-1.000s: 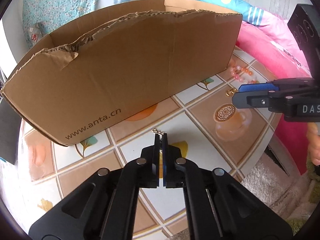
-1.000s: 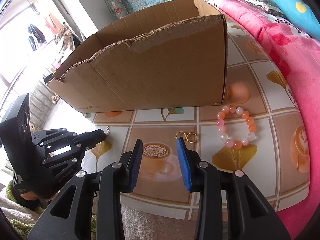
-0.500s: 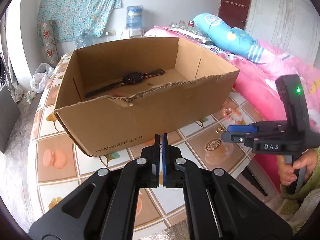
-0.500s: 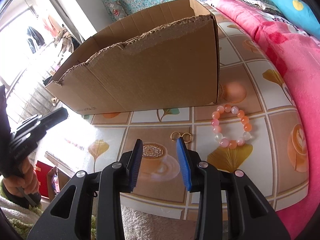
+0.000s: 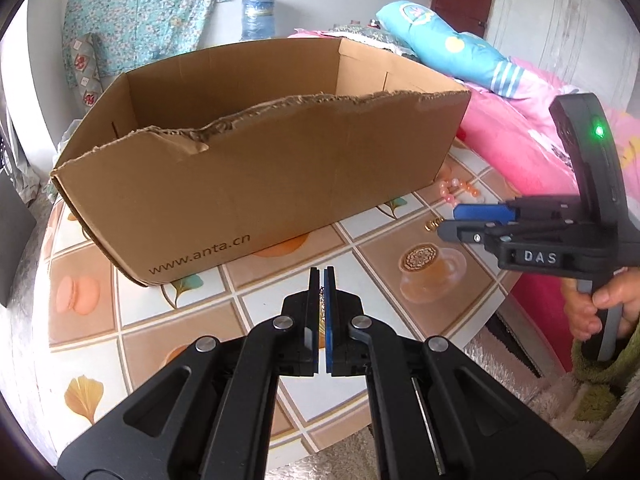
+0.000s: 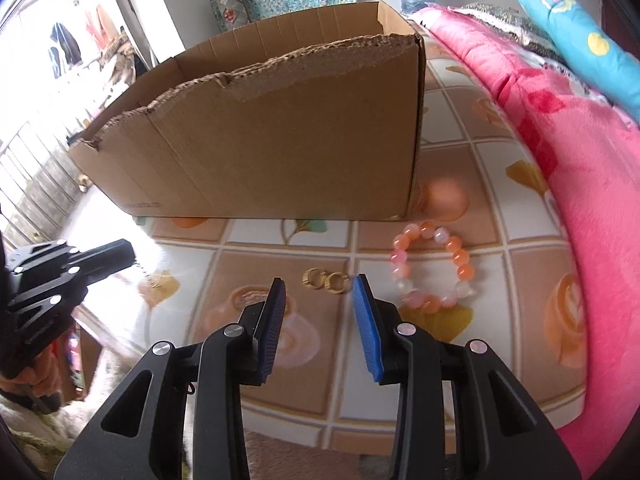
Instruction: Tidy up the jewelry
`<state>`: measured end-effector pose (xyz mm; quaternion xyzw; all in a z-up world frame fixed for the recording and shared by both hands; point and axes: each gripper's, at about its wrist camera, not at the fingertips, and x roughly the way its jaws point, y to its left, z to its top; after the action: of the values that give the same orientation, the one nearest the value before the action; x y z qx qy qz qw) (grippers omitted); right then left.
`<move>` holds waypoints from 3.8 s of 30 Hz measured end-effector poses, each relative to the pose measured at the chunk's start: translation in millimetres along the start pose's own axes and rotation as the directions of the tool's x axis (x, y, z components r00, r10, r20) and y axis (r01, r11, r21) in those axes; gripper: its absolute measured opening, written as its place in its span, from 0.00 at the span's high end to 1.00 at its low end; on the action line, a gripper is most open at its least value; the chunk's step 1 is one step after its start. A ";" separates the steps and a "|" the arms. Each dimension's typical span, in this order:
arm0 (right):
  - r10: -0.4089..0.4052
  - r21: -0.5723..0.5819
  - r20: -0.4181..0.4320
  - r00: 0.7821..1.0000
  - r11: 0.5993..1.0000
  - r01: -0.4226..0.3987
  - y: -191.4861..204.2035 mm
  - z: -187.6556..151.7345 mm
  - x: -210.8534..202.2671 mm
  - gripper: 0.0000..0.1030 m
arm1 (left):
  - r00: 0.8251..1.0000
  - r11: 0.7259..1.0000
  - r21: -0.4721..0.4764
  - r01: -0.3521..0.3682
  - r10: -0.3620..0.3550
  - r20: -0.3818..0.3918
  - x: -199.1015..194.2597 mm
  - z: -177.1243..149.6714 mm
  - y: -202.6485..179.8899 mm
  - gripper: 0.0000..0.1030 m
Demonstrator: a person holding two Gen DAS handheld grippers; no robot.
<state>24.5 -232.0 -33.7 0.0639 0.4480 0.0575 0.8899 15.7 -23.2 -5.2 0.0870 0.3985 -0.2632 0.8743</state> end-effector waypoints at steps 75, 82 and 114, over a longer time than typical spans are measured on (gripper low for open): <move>0.262 -0.029 0.150 0.953 0.965 -0.260 -10.4 70.8 -64.2 0.87 | 0.952 0.988 0.004 0.153 -0.149 0.267 -76.6 92.1 15.1 0.99; 0.309 -0.041 0.027 0.951 0.950 -0.308 28.6 29.1 -12.8 0.75 | 0.963 0.987 -0.086 0.138 -0.113 0.244 -78.3 61.9 30.2 0.99; 0.165 -0.347 -0.058 0.985 0.922 -0.174 115.6 26.7 45.7 0.97 | 0.984 0.976 -0.208 0.070 -0.034 0.172 -64.8 0.2 68.3 0.99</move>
<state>67.9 -112.5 -34.9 -0.0579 0.4357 0.2140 0.8724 16.7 59.8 39.1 -0.0404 0.3517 -0.2482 0.9017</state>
